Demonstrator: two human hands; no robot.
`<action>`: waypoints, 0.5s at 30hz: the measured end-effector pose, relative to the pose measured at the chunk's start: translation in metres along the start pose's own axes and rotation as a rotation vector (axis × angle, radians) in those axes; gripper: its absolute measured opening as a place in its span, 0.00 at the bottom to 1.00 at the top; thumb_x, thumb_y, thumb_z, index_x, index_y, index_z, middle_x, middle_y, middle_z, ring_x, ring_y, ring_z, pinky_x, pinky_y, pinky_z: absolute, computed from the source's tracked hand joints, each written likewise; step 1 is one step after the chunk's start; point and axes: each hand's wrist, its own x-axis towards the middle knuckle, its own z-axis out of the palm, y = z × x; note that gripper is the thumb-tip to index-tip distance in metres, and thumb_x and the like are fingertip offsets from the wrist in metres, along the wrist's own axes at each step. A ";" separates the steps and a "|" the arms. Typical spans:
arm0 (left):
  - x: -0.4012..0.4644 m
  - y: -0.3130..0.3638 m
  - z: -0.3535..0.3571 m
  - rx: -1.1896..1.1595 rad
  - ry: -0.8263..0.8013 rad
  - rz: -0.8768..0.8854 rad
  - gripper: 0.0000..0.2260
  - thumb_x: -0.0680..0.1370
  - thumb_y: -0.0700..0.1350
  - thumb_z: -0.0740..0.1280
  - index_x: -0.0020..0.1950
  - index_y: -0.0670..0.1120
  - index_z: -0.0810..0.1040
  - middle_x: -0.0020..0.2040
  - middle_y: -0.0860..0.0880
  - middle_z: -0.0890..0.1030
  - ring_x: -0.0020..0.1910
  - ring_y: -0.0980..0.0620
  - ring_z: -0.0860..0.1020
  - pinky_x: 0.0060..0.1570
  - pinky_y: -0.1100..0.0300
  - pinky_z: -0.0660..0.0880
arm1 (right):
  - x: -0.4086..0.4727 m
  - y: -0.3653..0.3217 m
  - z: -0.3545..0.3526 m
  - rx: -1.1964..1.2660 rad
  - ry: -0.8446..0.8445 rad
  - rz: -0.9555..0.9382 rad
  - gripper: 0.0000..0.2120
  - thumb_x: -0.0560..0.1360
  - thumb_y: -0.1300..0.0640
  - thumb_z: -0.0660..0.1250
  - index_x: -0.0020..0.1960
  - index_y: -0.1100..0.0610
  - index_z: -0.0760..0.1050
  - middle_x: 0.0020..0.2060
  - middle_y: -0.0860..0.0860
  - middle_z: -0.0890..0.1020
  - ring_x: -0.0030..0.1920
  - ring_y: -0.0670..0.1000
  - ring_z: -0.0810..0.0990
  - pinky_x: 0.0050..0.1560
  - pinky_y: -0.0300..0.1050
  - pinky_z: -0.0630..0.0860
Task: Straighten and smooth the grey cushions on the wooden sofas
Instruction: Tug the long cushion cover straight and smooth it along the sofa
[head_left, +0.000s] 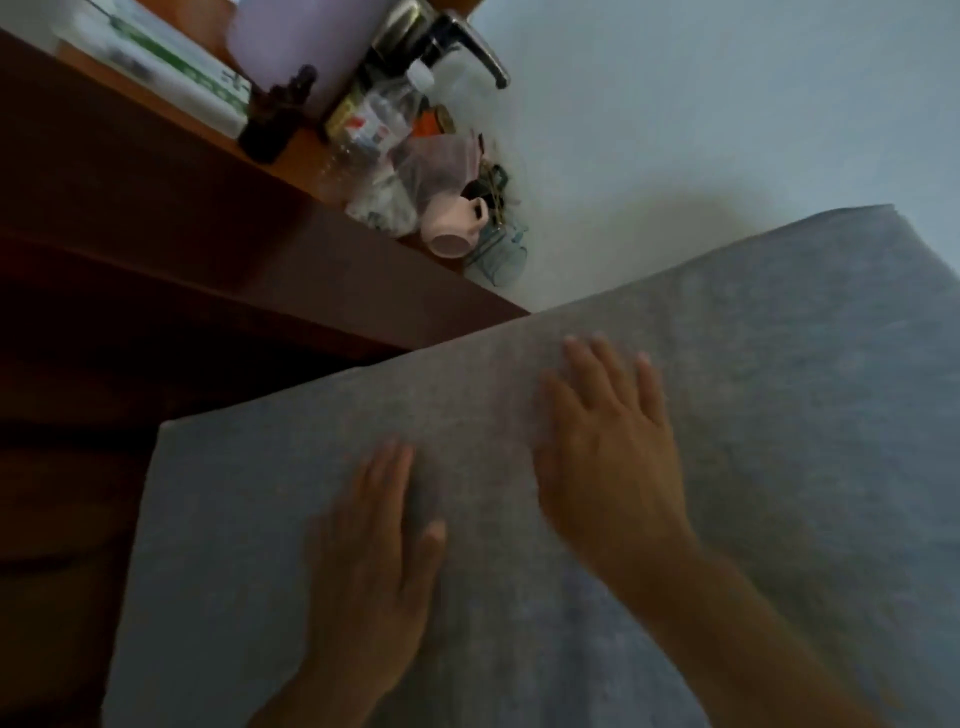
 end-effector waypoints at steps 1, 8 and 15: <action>0.001 -0.018 -0.012 -0.057 0.113 -0.051 0.30 0.74 0.65 0.44 0.76 0.61 0.49 0.77 0.59 0.51 0.74 0.64 0.47 0.71 0.49 0.48 | 0.004 -0.021 -0.005 0.106 0.150 0.003 0.22 0.71 0.52 0.63 0.64 0.58 0.75 0.67 0.58 0.72 0.71 0.59 0.66 0.71 0.62 0.59; -0.020 -0.125 -0.011 0.121 -0.087 -0.209 0.32 0.68 0.68 0.34 0.71 0.66 0.32 0.74 0.63 0.34 0.73 0.61 0.34 0.73 0.47 0.41 | -0.031 -0.111 0.084 -0.005 -0.281 -0.182 0.26 0.71 0.50 0.55 0.62 0.59 0.77 0.66 0.59 0.74 0.70 0.61 0.66 0.71 0.62 0.56; -0.051 -0.205 -0.024 0.001 0.222 -0.227 0.26 0.77 0.62 0.43 0.75 0.62 0.45 0.76 0.61 0.46 0.75 0.62 0.45 0.75 0.46 0.48 | -0.043 -0.208 0.111 0.012 -0.338 -0.372 0.30 0.79 0.49 0.44 0.76 0.58 0.38 0.77 0.56 0.43 0.75 0.57 0.35 0.69 0.61 0.30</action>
